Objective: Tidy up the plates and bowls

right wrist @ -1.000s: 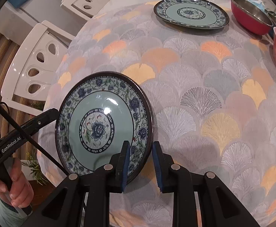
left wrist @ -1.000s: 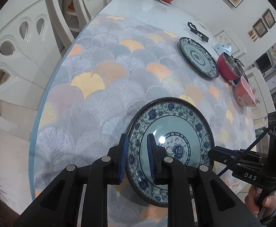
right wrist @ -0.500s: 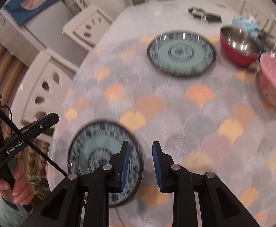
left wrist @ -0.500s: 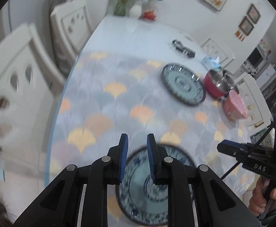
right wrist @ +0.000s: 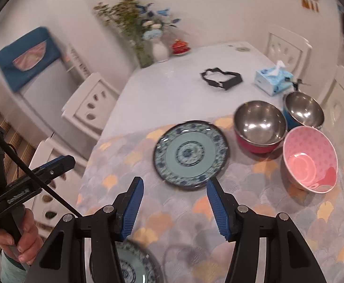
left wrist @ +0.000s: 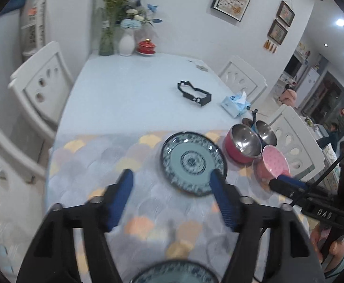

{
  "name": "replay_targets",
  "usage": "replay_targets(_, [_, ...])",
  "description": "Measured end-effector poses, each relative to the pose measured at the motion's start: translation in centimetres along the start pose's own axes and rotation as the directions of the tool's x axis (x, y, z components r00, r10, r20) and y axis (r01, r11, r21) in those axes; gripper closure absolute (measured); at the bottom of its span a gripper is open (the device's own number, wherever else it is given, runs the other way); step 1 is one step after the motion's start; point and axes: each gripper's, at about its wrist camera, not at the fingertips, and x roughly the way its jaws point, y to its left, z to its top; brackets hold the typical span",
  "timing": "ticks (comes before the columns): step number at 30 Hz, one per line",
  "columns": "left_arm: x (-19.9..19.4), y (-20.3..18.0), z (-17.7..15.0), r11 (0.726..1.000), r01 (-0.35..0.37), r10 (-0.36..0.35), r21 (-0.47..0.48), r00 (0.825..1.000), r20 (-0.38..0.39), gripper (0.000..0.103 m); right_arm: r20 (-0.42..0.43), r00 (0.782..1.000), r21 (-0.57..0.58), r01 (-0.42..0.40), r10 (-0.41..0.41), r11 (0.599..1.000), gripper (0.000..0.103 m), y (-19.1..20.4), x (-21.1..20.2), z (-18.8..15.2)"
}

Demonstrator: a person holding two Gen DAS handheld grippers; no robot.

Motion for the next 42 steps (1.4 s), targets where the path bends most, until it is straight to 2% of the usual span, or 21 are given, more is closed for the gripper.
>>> replay_targets(8, [9.4, 0.2, 2.6, 0.999, 0.043, -0.04, 0.02, 0.99, -0.133, 0.038, -0.1, 0.994, 0.131, 0.064, -0.051, 0.989, 0.049, -4.9, 6.7, 1.1])
replay_targets(15, [15.7, 1.7, 3.0, 0.998, 0.063, -0.063, -0.008, 0.973, -0.224, 0.045, -0.166, 0.982, 0.162, 0.114, -0.087, 0.98, 0.05, -7.3, 11.6, 1.8])
replay_targets(19, [18.4, 2.5, 2.8, 0.996, 0.076, -0.084, -0.04, 0.96, -0.267, 0.048, -0.186, 0.977, 0.167, 0.134, -0.102, 0.977, 0.054, -8.0, 13.6, 2.0])
replay_targets(24, [20.5, 2.8, 2.4, 0.996, 0.076, -0.088, -0.053, 0.949, -0.301, 0.048, -0.215, 0.972, 0.191, 0.141, -0.098, 0.972, 0.061, -8.6, 15.7, 1.4])
replay_targets(28, [21.4, 2.9, 2.1, 0.996, 0.074, -0.086, -0.049, 0.946, -0.312, 0.048, -0.195, 0.974, 0.188, 0.15, -0.113, 0.971, 0.064, -8.7, 16.0, 1.3])
replay_targets(31, [21.9, 2.9, 1.9, 0.997, 0.066, -0.074, -0.036, 0.947, -0.313, 0.056, -0.188, 0.974, 0.164, 0.158, -0.126, 0.974, 0.069, -8.6, 16.4, 1.5])
replay_targets(36, [22.2, 2.9, 2.1, 0.996, 0.079, -0.085, -0.033, 0.948, -0.306, 0.063, -0.18, 0.976, 0.134, 0.147, -0.122, 0.98, 0.077, -7.9, 17.0, 1.8])
replay_targets(42, [22.3, 2.9, 1.9, 0.997, 0.075, -0.082, -0.034, 0.953, -0.292, 0.068, -0.167, 0.978, 0.128, 0.15, -0.128, 0.98, 0.078, -7.4, 17.2, 1.6])
